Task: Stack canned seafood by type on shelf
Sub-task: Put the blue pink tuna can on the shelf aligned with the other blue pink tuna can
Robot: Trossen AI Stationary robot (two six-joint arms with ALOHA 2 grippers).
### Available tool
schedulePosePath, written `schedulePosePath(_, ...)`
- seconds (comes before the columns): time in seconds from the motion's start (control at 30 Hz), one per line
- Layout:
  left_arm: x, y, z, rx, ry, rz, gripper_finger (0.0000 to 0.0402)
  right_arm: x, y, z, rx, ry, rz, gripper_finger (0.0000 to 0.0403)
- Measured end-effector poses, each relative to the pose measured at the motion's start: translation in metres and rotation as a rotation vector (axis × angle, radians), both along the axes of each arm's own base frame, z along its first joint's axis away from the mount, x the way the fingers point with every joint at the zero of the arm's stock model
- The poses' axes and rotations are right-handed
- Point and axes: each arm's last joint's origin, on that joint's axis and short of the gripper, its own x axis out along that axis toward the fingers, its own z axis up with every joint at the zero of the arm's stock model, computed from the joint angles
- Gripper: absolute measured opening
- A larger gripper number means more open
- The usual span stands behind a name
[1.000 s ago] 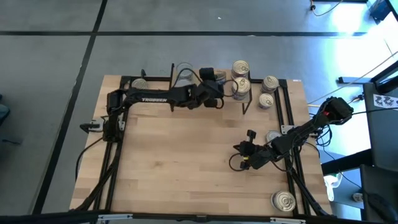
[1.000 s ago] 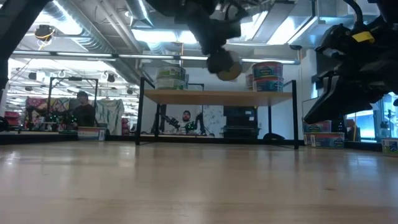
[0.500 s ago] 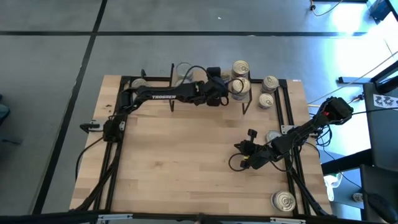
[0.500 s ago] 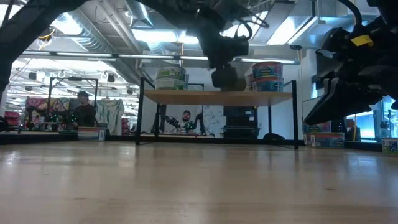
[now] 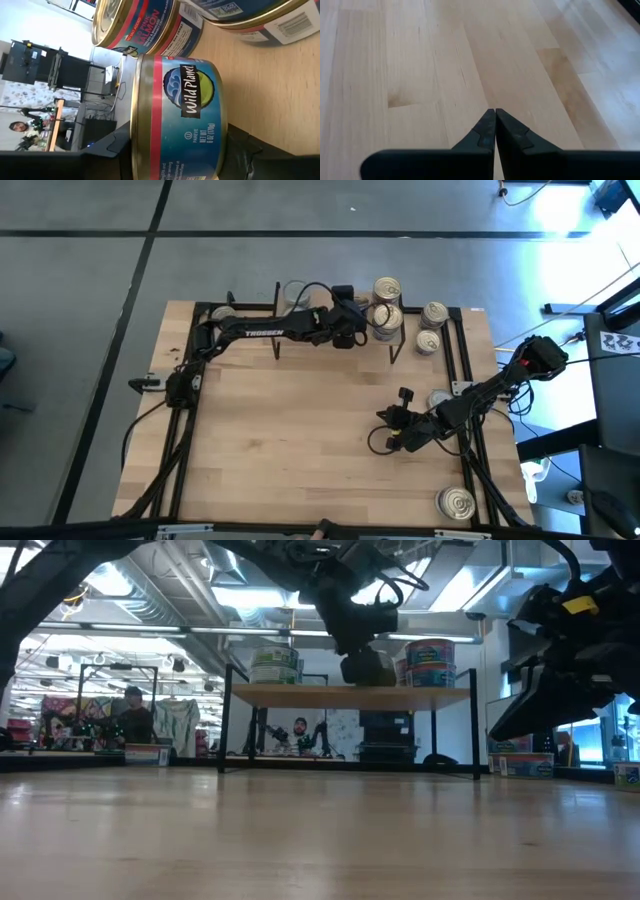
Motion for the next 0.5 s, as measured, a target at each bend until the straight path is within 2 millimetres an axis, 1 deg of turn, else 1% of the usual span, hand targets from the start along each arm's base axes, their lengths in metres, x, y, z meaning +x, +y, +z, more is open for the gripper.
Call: schedulePosePath(0.5,-0.0004,0.0007,-0.0004,-0.037,-0.053,0.033,0.0196,0.0000,0.0005,-0.0003,0.026,0.003,-0.001,0.0014)
